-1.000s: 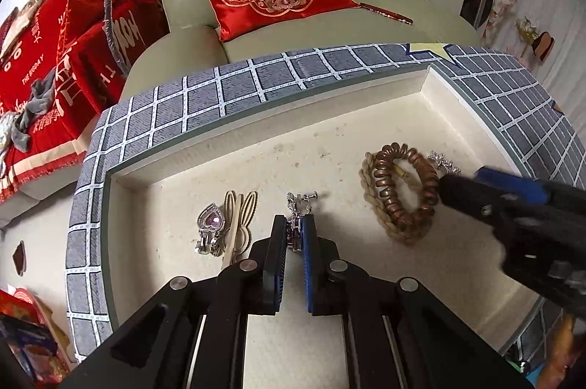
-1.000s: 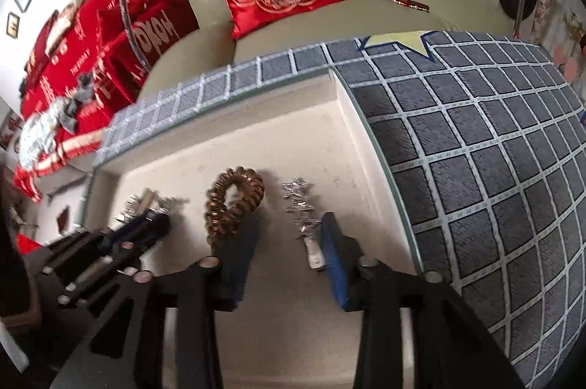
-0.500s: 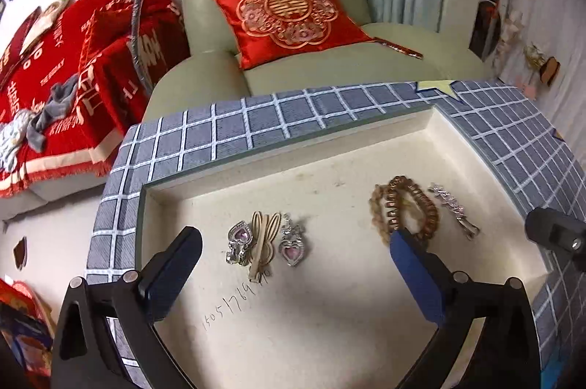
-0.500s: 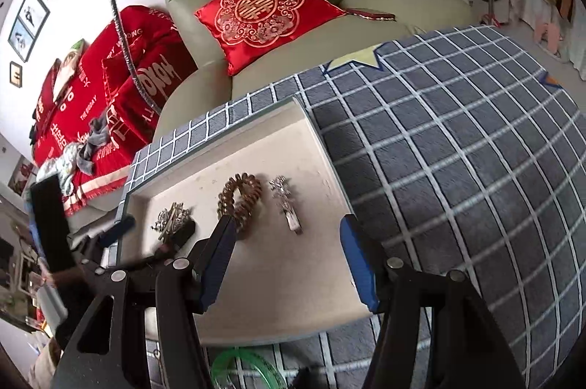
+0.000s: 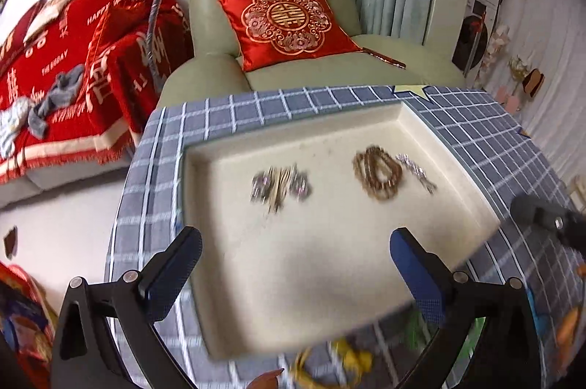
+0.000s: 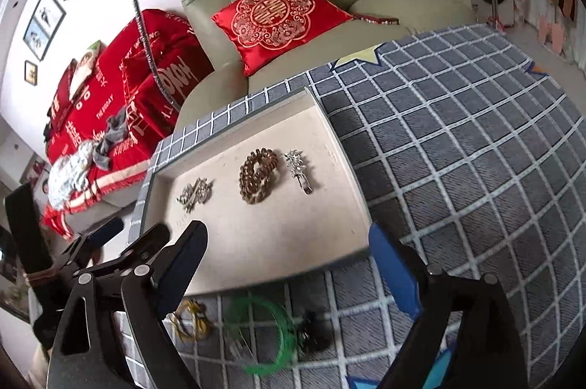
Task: Organize jewelry
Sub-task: 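Withdraw both open tools from the tray back over the table, then grasp the yellow beaded hair tie with the left tool while the right tool grasps the green bangle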
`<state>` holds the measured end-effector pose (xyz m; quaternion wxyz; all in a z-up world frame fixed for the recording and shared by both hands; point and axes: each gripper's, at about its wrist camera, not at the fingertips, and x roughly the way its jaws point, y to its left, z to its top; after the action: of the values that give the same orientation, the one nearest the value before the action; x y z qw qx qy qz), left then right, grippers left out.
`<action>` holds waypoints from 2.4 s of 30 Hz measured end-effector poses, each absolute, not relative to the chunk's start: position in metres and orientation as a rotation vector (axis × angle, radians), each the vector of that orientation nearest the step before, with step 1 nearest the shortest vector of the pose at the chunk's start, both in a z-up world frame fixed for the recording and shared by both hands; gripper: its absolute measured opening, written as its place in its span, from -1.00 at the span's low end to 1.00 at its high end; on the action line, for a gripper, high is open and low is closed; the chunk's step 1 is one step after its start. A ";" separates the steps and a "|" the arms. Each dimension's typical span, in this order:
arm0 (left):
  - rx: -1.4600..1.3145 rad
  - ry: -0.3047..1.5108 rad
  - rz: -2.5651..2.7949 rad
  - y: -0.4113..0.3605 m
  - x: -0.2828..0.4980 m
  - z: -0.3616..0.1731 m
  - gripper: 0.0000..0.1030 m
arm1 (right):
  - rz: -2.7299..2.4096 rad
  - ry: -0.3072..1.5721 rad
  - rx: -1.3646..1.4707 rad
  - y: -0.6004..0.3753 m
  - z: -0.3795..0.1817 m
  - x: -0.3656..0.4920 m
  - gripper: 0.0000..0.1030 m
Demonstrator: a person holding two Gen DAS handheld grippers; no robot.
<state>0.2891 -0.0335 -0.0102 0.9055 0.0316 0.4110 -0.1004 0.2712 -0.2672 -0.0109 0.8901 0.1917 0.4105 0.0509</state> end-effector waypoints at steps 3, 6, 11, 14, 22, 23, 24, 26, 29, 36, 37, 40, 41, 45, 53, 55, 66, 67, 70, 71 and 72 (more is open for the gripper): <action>0.049 0.855 -0.220 -0.022 0.266 -0.012 1.00 | 0.092 0.824 0.376 -0.266 -0.007 0.255 0.78; 0.039 0.861 -0.221 -0.014 0.245 -0.015 1.00 | 0.097 0.839 0.372 -0.261 -0.008 0.243 0.78; 0.027 0.865 -0.212 -0.005 0.216 -0.021 1.00 | 0.114 0.937 0.347 -0.250 -0.018 0.227 0.78; 0.052 0.850 -0.189 -0.001 0.198 -0.024 1.00 | 0.133 0.977 0.338 -0.244 -0.027 0.215 0.78; 0.050 0.867 -0.164 0.010 0.178 -0.038 1.00 | 0.133 1.050 0.308 -0.232 -0.049 0.190 0.78; 0.037 0.876 -0.159 0.013 0.179 -0.041 1.00 | 0.131 1.052 0.304 -0.231 -0.050 0.188 0.78; 0.026 0.885 -0.156 0.014 0.178 -0.043 1.00 | 0.126 1.057 0.291 -0.230 -0.051 0.186 0.78; -0.008 0.916 -0.144 0.019 0.182 -0.049 1.00 | 0.116 1.061 0.266 -0.227 -0.052 0.183 0.78; -0.039 0.955 -0.138 0.022 0.186 -0.057 1.00 | 0.106 1.070 0.254 -0.226 -0.053 0.181 0.78; -0.080 0.979 -0.105 0.020 0.193 -0.060 1.00 | 0.056 1.061 0.240 -0.228 -0.050 0.189 0.78; -0.087 0.983 -0.100 0.019 0.194 -0.061 1.00 | 0.053 1.059 0.236 -0.227 -0.049 0.192 0.78; -0.095 0.991 -0.088 0.015 0.199 -0.064 1.00 | 0.046 1.052 0.174 -0.222 -0.046 0.204 0.78; -0.091 0.990 -0.084 0.013 0.200 -0.064 1.00 | 0.049 1.052 0.150 -0.219 -0.045 0.209 0.78; -0.076 0.987 -0.071 0.007 0.204 -0.067 1.00 | 0.051 1.055 0.047 -0.210 -0.046 0.225 0.78; -0.067 1.011 -0.046 -0.002 0.218 -0.075 0.97 | 0.080 1.080 -0.070 -0.198 -0.055 0.249 0.47; -0.066 1.016 -0.038 -0.005 0.220 -0.077 0.97 | 0.088 1.085 -0.107 -0.193 -0.058 0.254 0.42; -0.026 1.015 -0.039 -0.020 0.226 -0.082 0.88 | 0.115 1.087 -0.270 -0.166 -0.068 0.263 -0.10; -0.019 1.012 -0.038 -0.021 0.226 -0.081 0.82 | 0.117 1.082 -0.277 -0.165 -0.068 0.262 -0.17; -0.004 1.004 -0.041 -0.024 0.224 -0.080 0.72 | 0.118 1.074 -0.289 -0.163 -0.067 0.260 -0.40; -0.009 1.006 -0.038 -0.023 0.225 -0.080 0.71 | 0.118 1.068 -0.287 -0.163 -0.065 0.260 -0.51; -0.012 1.007 -0.036 -0.023 0.225 -0.080 0.71 | 0.117 1.063 -0.283 -0.164 -0.064 0.259 -0.59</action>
<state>0.2248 -0.0229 -0.0798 0.8758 -0.0057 0.4824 -0.0171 0.2587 -0.1638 -0.0643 0.8509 -0.1342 0.5049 0.0556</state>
